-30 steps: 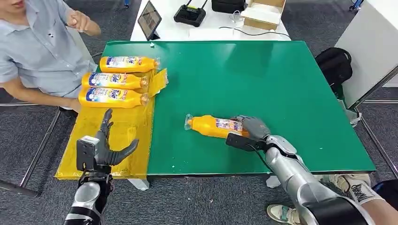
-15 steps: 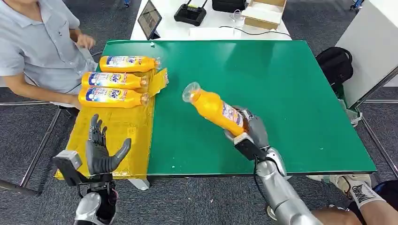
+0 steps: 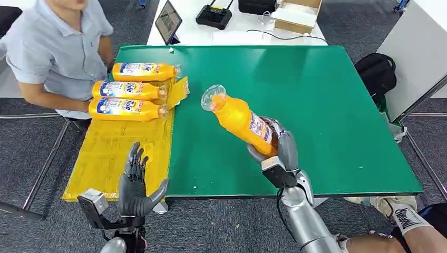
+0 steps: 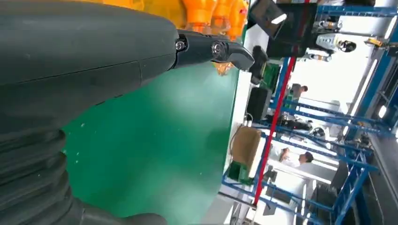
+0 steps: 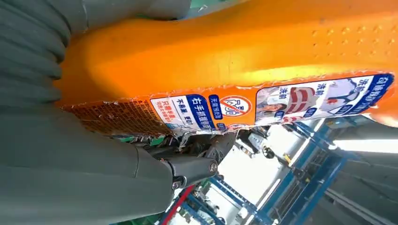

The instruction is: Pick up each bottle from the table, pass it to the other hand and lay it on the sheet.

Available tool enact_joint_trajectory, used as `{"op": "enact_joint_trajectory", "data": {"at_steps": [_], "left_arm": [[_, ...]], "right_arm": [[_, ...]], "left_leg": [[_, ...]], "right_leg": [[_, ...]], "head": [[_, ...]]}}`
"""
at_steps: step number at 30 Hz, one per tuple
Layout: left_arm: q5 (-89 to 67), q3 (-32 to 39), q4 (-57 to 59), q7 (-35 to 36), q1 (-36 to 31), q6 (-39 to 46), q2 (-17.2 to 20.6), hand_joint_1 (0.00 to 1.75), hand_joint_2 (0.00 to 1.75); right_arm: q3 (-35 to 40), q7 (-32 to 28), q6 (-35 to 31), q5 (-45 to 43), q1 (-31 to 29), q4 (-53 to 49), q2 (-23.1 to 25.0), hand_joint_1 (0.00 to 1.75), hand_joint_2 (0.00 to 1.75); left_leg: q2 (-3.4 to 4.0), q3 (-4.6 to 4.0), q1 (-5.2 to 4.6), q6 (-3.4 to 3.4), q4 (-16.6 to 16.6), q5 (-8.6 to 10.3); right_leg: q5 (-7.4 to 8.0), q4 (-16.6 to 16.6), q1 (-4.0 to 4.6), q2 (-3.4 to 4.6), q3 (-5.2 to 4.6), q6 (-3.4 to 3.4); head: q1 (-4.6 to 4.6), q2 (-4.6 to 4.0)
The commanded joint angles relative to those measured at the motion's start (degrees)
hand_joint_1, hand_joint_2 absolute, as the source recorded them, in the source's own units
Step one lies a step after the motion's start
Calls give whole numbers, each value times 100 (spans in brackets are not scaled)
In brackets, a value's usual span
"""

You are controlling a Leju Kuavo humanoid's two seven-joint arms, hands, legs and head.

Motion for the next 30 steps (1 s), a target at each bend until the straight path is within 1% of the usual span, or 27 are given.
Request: {"op": "enact_joint_trajectory", "data": {"at_steps": [1,2,3,4,5,6,8,9,10,11,12,13,14,15,17,18,19,22,23,24,25,26,27,28,29,30], "left_arm": [[-398,-375,95,3,-101,-111,297,0,175],[-494,-401,127,20,-131,-102,287,0,175],[-548,-421,168,42,-173,-99,269,0,175],[-590,-410,200,55,-191,-91,237,0,175],[-614,-415,241,58,-222,-98,215,0,175],[-636,-417,268,59,-253,-111,194,0,175],[-635,-375,334,66,-333,-109,139,0,175],[-612,-350,389,96,-395,-116,114,0,175],[-508,-296,457,141,-468,-137,67,0,175],[-426,-258,499,175,-519,-151,41,0,175],[-338,-213,545,204,-562,-136,2,0,175],[-181,-164,593,260,-610,-151,-52,0,175],[-85,-164,607,295,-634,-195,-63,0,175],[-71,-201,587,270,-647,-195,-60,0,175],[-79,-285,512,222,-632,-208,-60,0,175],[-96,-337,473,197,-613,-237,-40,0,175],[-104,-380,441,187,-601,-256,-29,0,175],[-106,-408,422,183,-592,-267,-24,0,175],[-106,-408,422,183,-592,-267,-24,0,175],[-117,-469,403,175,-579,-308,4,0,175],[-85,-545,406,188,-591,-399,61,0,175],[-13,-584,427,233,-590,-500,81,0,175],[41,-613,451,258,-593,-576,93,0,175],[41,-629,470,258,-594,-580,87,0,175],[41,-647,488,256,-604,-590,83,0,175],[36,-666,503,248,-625,-603,84,0,175]], "right_arm": [[648,-174,423,334,-355,615,13,155,175],[825,-194,464,478,-420,793,58,155,175],[969,-173,500,573,-491,981,120,155,175],[1077,-167,540,602,-558,1165,202,154,175],[1206,-195,535,666,-622,1315,293,159,175],[1322,-195,488,715,-678,1437,363,161,175],[1626,-195,528,737,-722,1472,463,161,175],[1793,-195,515,746,-717,1450,490,162,175],[2057,-195,489,686,-705,1396,490,162,175],[2202,-195,478,663,-686,1375,517,161,175],[2345,-195,459,624,-659,1333,527,161,175],[2490,-195,463,586,-634,1361,575,157,175],[2573,-195,472,550,-605,1382,605,161,175],[2686,-195,498,488,-586,1430,629,159,175],[2799,-195,491,425,-550,1492,659,157,175],[2837,-195,482,409,-543,1505,664,161,175],[2851,-195,500,360,-542,1534,672,159,175],[2871,-195,491,338,-540,1541,662,159,175],[2871,-195,491,338,-540,1541,662,159,175],[2904,-195,488,306,-561,1544,637,159,175],[2993,-195,435,200,-598,1560,611,164,175],[3023,-195,399,146,-625,1587,611,166,175],[3057,-195,369,80,-666,1620,613,164,175],[3058,-195,365,41,-696,1653,627,168,175],[3051,-195,373,24,-726,1707,643,168,175],[3039,-195,394,4,-768,1803,686,164,175]], "left_leg": [[14,27,1,4,-3,-11],[14,18,0,3,-5,-6],[21,33,3,5,-4,-14],[26,27,3,3,-4,-11],[19,17,1,3,-5,-7],[37,35,4,3,-5,-15],[17,16,0,1,-6,-5],[23,28,5,2,-4,-11],[16,22,5,2,-5,-7],[15,14,5,1,-4,-4],[22,29,9,3,-3,-11],[18,26,7,3,-5,-8],[13,23,6,3,-5,-6],[11,22,7,3,-6,-5],[10,27,7,3,-6,-8],[7,27,8,4,-6,-8],[6,21,8,3,-7,-6],[8,37,8,5,-5,-14],[8,23,7,4,-6,-8],[7,37,7,5,-6,-13],[1,15,5,2,-7,-3],[0,28,6,4,-7,-8],[0,17,5,2,-6,-3],[-1,26,5,3,-7,-6],[3,25,6,3,-6,-7],[5,33,8,5,-6,-10]], "right_leg": [[-7,-4,5,7,23,-15],[-2,-5,3,9,13,-11],[-7,-6,7,14,28,-17],[-2,-5,6,20,21,-15],[0,-4,4,15,14,-12],[-2,-6,9,30,26,-19],[0,-4,3,13,10,-11],[-3,-4,9,16,21,-18],[-2,-4,7,11,17,-16],[0,-3,6,11,9,-11],[-5,-4,11,15,23,-18],[-4,-4,9,12,20,-16],[-4,-4,8,7,19,-14],[-4,-5,8,5,19,-13],[-6,-5,9,3,25,-15],[-7,-7,10,0,26,-15],[-5,-7,9,0,21,-13],[-12,-6,10,1,36,-19],[-6,-6,8,2,22,-14],[-11,-6,9,-1,36,-19],[-4,-6,6,-4,14,-11],[-9,-6,8,-8,28,-16],[-5,-5,6,-6,15,-12],[-8,-5,7,-8,24,-17],[-7,-6,7,-3,23,-15],[-9,-7,10,-2,31,-19]], "head": [[0,0],[-2,0],[0,0],[-2,0],[0,0],[0,0],[-2,0],[2,0],[-2,0],[0,0],[0,0],[0,0],[0,0],[2,0],[0,0],[2,0],[0,0],[2,0],[0,0],[-2,0],[2,0],[0,0],[0,0],[0,0],[0,0],[0,0]]}}
